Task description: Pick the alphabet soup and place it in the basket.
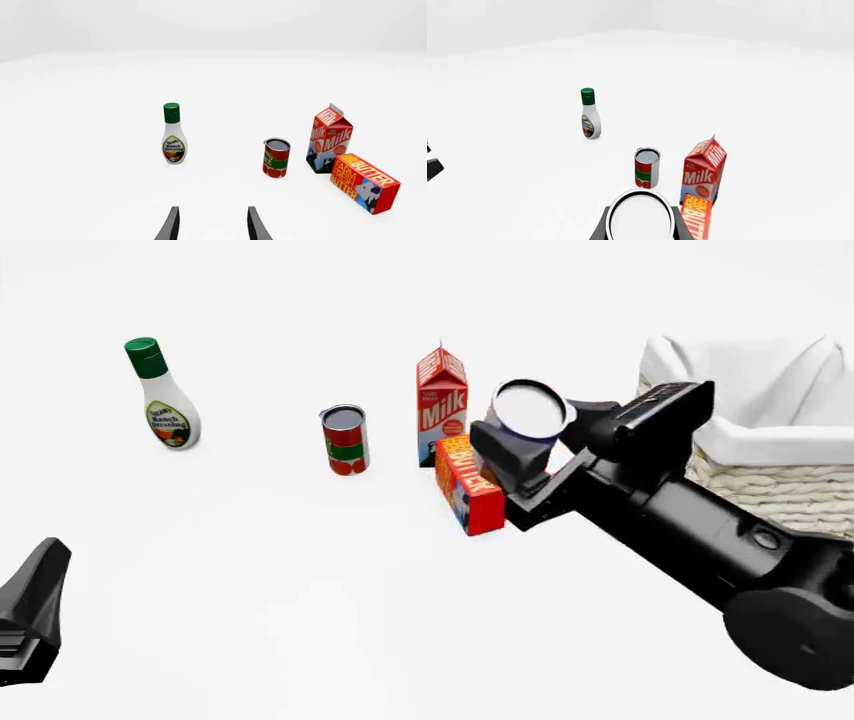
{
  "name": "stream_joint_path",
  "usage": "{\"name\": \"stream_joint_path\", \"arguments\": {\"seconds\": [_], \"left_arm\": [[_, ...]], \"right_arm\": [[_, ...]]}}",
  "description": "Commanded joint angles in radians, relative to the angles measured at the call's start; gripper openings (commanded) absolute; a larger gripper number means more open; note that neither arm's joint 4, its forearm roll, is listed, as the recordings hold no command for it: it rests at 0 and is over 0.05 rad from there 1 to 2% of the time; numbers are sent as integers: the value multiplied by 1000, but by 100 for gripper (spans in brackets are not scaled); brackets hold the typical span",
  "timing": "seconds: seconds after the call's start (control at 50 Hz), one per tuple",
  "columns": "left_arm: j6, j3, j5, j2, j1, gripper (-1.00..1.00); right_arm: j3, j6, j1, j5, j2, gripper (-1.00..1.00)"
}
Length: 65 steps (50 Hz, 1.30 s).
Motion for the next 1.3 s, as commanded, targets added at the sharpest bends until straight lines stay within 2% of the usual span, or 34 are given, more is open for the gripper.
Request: {"name": "stream_joint_path", "arguments": {"seconds": [0.02, 0.16, 0.22, 0.42, 0.6, 0.62, 0.72, 1.02, 1.3], "left_arm": [[0, 0, 0, 0, 0, 100], [0, 0, 0, 0, 0, 100], [0, 0, 0, 0, 0, 100], [0, 0, 0, 0, 0, 100], [0, 0, 0, 0, 0, 100], [0, 0, 0, 0, 0, 100], [0, 0, 0, 0, 0, 100], [0, 0, 0, 0, 0, 100], [0, 0, 0, 0, 0, 100]], "right_arm": [[-14, -19, -75, 180, -270, -100], [-42, -36, -149, 299, -388, -100], [-48, -50, -161, 320, -408, -100], [-97, -64, -307, 411, -476, -100], [-142, -89, -393, 465, -482, -100], [-167, -94, -429, 484, -481, -100], [-223, -90, -501, 518, -472, -100], [-358, -105, -678, 587, -408, -100], [-419, -119, -789, 672, -400, -100]]}}
